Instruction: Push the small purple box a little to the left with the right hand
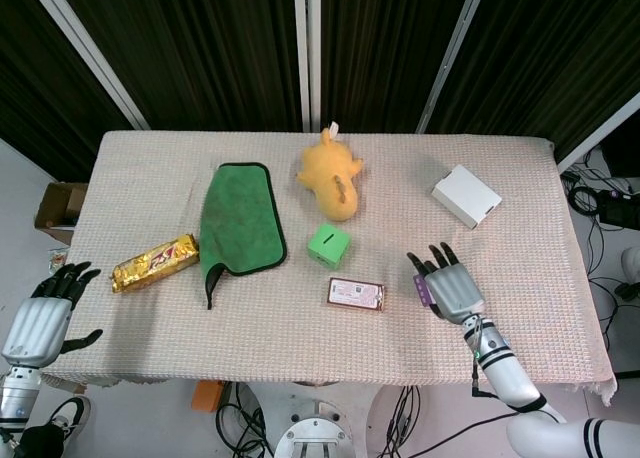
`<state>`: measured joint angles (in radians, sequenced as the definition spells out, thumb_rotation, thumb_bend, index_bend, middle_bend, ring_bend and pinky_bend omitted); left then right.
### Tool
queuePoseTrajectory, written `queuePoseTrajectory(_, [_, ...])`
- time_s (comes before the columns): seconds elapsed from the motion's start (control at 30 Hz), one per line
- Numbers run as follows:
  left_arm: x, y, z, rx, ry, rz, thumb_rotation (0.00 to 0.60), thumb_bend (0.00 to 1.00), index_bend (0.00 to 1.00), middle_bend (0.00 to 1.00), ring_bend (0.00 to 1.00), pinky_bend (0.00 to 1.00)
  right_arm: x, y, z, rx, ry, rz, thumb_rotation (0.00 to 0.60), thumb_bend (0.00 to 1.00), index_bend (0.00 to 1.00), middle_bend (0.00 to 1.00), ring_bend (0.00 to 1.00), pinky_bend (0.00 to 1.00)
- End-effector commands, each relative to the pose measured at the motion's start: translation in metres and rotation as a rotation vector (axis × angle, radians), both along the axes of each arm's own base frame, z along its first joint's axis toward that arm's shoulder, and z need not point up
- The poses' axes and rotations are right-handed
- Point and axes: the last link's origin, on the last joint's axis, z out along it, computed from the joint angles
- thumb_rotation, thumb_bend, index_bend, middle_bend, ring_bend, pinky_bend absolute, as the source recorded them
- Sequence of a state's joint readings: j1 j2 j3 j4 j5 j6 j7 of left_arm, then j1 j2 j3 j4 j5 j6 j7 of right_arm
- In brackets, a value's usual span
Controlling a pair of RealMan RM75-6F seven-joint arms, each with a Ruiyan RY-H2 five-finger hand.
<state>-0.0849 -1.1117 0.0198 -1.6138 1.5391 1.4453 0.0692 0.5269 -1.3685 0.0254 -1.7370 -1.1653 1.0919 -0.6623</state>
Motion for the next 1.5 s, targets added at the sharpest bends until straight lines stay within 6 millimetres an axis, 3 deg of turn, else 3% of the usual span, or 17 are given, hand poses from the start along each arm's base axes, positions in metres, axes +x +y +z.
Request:
queuePoseTrajectory(0.03, [0.000,0.000,0.000,0.001,-0.001,-0.001,0.600,0.13,0.17,0.11,0.08,0.23,0.002,0.002,0.000,-0.017,-0.227,0.031,0.600,0.24,0.00,0.58,0.07,0.00])
queuePoseTrajectory(0.13, [0.001,0.000,-0.001,-0.003,0.002,-0.003,0.600,0.13,0.17,0.11,0.08,0.23,-0.008,0.001,-0.002,-0.018,-0.413,0.003,0.600,0.24,0.00,0.60,0.09,0.00])
queuePoseTrajectory(0.27, [0.003,0.002,-0.003,-0.011,0.006,-0.010,0.600,0.13,0.17,0.11,0.08,0.23,-0.032,0.000,-0.010,0.020,-0.706,-0.160,0.600,0.26,0.00,0.61,0.10,0.00])
queuePoseTrajectory(0.43, [0.004,0.002,-0.004,-0.014,0.010,-0.007,0.600,0.13,0.17,0.11,0.08,0.23,-0.050,-0.006,-0.013,0.086,-0.922,-0.282,0.600,0.30,0.00,0.62,0.11,0.00])
queuePoseTrajectory(0.9, [0.005,0.003,-0.008,-0.023,0.014,-0.006,0.600,0.13,0.17,0.11,0.08,0.23,-0.078,-0.009,-0.013,0.110,-0.878,-0.311,0.600,0.30,0.00,0.58,0.11,0.00])
queuePoseTrajectory(1.0, [0.005,0.002,-0.007,-0.021,0.015,-0.005,0.600,0.13,0.17,0.11,0.08,0.23,-0.081,-0.008,-0.012,0.117,-0.859,-0.315,0.600,0.29,0.00,0.51,0.07,0.00])
queuePoseTrajectory(1.1, [0.005,0.002,-0.007,-0.019,0.013,-0.008,0.600,0.13,0.17,0.11,0.08,0.23,-0.081,-0.007,-0.010,0.126,-0.846,-0.312,0.600,0.26,0.00,0.33,0.00,0.00])
queuePoseTrajectory(1.2, [0.006,0.003,-0.007,-0.020,0.013,-0.009,0.600,0.13,0.17,0.11,0.08,0.23,-0.083,-0.006,-0.008,0.132,-0.824,-0.306,0.600,0.20,0.00,0.13,0.00,0.00])
queuePoseTrajectory(1.27, [0.006,0.003,-0.007,-0.021,0.013,-0.009,0.600,0.13,0.17,0.11,0.08,0.23,-0.084,-0.005,-0.007,0.135,-0.805,-0.299,0.600,0.18,0.00,0.05,0.00,0.00])
queuePoseTrajectory(1.5, [0.007,0.003,-0.006,-0.017,0.013,-0.010,0.600,0.13,0.17,0.11,0.08,0.23,-0.083,-0.001,0.004,0.108,-0.784,-0.239,0.600,0.14,0.00,0.00,0.00,0.00])
